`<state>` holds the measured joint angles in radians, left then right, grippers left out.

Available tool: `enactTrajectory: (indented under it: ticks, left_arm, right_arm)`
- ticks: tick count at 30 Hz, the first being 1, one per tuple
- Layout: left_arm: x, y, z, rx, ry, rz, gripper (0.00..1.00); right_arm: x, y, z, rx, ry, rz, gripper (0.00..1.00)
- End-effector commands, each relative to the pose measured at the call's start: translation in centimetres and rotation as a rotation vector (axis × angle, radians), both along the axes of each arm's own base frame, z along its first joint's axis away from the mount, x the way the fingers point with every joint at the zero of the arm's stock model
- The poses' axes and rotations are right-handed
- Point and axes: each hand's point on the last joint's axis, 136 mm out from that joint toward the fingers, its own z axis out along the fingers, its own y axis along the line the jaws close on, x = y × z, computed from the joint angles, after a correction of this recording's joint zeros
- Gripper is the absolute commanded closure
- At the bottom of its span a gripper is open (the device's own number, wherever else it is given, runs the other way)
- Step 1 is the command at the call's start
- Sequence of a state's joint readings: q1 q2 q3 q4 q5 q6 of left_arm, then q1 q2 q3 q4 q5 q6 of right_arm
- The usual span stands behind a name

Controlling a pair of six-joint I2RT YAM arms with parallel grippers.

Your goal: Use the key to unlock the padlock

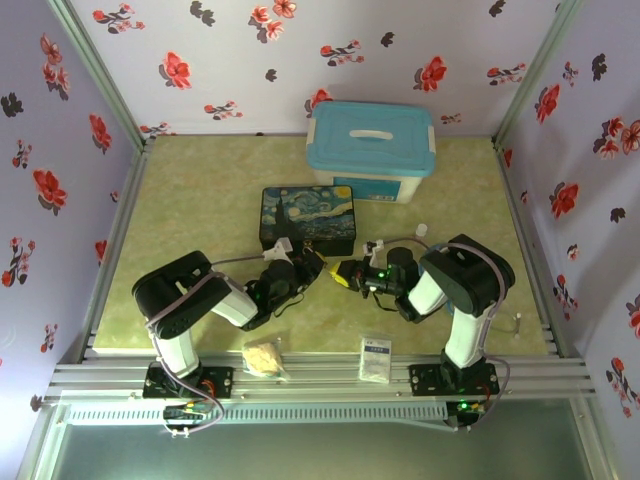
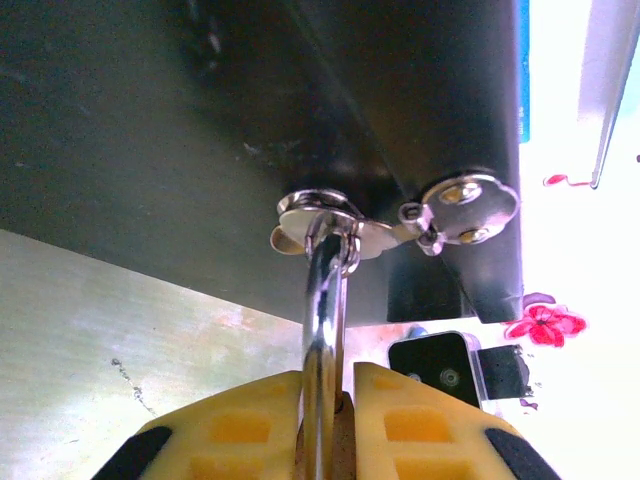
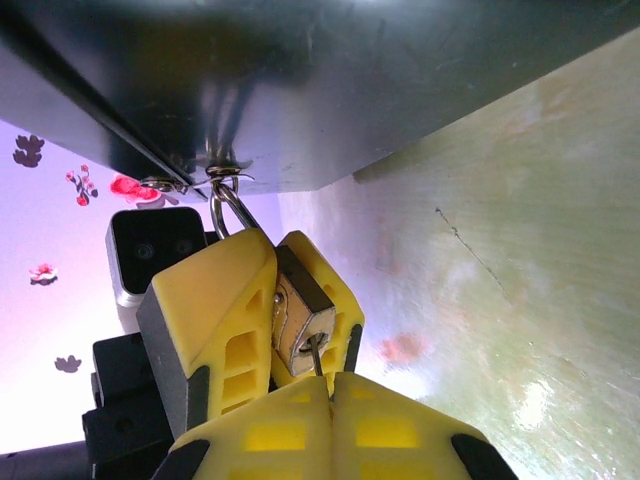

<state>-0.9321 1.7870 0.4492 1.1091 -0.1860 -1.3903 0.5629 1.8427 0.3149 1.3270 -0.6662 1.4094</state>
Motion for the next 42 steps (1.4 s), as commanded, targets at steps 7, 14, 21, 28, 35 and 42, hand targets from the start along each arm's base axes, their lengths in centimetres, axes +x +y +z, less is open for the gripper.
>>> enactTrajectory:
  ticks: [7,14,21,28,35,42]
  left_arm:
    - [-0.3,-2.3,3.2,-0.156,-0.049,-0.032,1.00]
    - [-0.3,-2.4,4.4,-0.213,-0.053,-0.023,1.00]
    - [-0.4,-2.8,5.8,-0.249,-0.064,-0.040,1.00]
    - [-0.6,-3.7,6.6,-0.277,-0.063,-0.067,1.00]
    - [-0.7,-4.2,6.7,-0.291,-0.054,-0.081,1.00]
    - [-0.8,-4.1,5.8,-0.276,-0.039,-0.071,1.00]
  right_arm:
    - [2.6,0.1,2.3,0.076,0.007,-0.117,1.00]
    - [3.0,0.1,1.7,0.064,0.005,-0.119,1.00]
    - [3.5,0.2,1.7,0.057,-0.026,-0.111,1.00]
    - [4.3,0.7,2.4,0.058,-0.099,-0.068,1.00]
    - [4.1,0.9,4.6,0.070,-0.194,-0.053,1.00]
    - [3.8,1.1,3.4,0.047,-0.156,-0.097,0.95]
